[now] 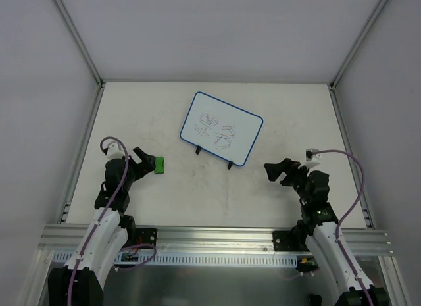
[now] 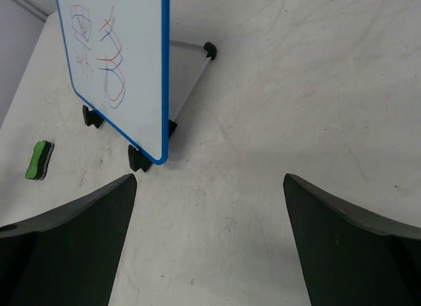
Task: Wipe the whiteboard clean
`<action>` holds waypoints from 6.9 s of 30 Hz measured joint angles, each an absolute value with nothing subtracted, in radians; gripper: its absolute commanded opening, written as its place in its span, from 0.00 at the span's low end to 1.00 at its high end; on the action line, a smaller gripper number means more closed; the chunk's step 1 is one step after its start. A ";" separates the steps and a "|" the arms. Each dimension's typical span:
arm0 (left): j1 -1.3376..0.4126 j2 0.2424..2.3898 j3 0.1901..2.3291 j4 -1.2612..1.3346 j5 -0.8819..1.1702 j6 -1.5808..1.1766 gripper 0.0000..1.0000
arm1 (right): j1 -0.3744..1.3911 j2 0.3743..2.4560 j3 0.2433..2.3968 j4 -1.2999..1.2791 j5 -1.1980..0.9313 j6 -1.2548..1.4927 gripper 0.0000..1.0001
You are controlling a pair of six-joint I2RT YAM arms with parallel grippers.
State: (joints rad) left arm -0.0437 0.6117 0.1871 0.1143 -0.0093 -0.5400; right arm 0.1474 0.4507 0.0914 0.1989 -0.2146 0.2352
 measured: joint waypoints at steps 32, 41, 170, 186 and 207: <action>-0.298 1.068 0.514 -0.041 -0.179 -0.354 0.99 | 0.141 1.184 0.051 1.193 -0.372 0.342 0.99; -0.298 1.213 0.572 -0.091 -0.186 -0.328 0.91 | 0.139 1.180 0.050 1.255 -0.434 0.363 0.99; -0.394 1.567 1.007 0.200 0.147 -0.160 0.00 | 0.083 1.829 0.544 1.305 -0.856 0.524 0.00; -0.407 1.726 1.067 0.363 0.075 -0.073 0.00 | 0.083 1.841 0.544 1.314 -0.854 0.522 0.00; -0.451 1.898 1.248 0.405 0.060 -0.058 0.00 | 0.083 1.841 0.542 1.315 -0.854 0.521 0.00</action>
State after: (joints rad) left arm -0.4511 1.8980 1.2480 0.4053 0.0597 -0.0578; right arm 0.0826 1.8408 0.5419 1.3151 -0.8539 0.5205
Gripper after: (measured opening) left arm 0.335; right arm 0.113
